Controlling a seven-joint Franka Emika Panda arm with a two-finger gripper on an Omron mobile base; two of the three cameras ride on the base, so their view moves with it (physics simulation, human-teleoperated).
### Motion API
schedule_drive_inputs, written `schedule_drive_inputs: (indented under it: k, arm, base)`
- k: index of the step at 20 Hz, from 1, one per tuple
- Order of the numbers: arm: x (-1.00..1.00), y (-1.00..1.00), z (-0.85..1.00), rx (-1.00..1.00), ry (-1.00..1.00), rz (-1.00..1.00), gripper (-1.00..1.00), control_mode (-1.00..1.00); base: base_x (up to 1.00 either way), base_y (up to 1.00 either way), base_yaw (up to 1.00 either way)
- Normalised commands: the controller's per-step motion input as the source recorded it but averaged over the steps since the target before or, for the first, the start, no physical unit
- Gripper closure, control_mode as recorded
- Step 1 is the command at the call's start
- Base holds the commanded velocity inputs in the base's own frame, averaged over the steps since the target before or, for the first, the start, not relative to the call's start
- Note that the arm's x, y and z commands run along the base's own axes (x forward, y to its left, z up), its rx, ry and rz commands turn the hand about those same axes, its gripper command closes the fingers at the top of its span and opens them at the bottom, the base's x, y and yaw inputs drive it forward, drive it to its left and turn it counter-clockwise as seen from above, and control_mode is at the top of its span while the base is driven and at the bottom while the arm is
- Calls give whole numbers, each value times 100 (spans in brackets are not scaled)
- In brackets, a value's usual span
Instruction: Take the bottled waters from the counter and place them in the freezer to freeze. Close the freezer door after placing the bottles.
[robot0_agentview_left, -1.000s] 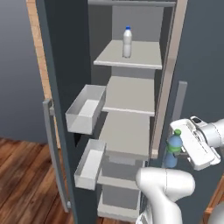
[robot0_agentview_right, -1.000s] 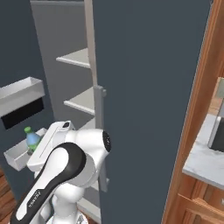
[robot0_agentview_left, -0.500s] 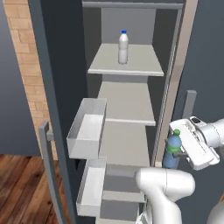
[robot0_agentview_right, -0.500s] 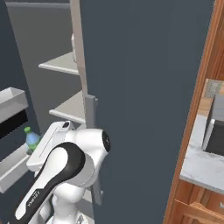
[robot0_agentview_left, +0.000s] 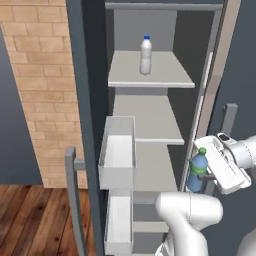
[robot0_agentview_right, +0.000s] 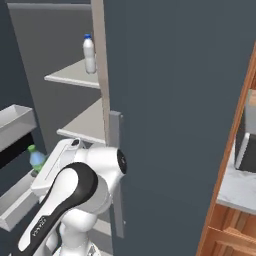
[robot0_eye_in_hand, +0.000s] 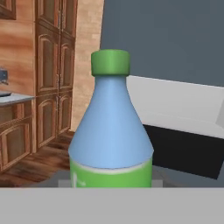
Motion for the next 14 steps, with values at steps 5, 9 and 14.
schedule_drive_inputs:
  k: [5,9,14]
  arm:
    - [0,0,0,0,0,0,100,100]
    - [0,0,0,0,0,0,100,100]
    - [0,0,0,0,0,0,100,100]
  base:
    - [13,36,-22]
    - [0,24,-21]
    - [12,0,-12]
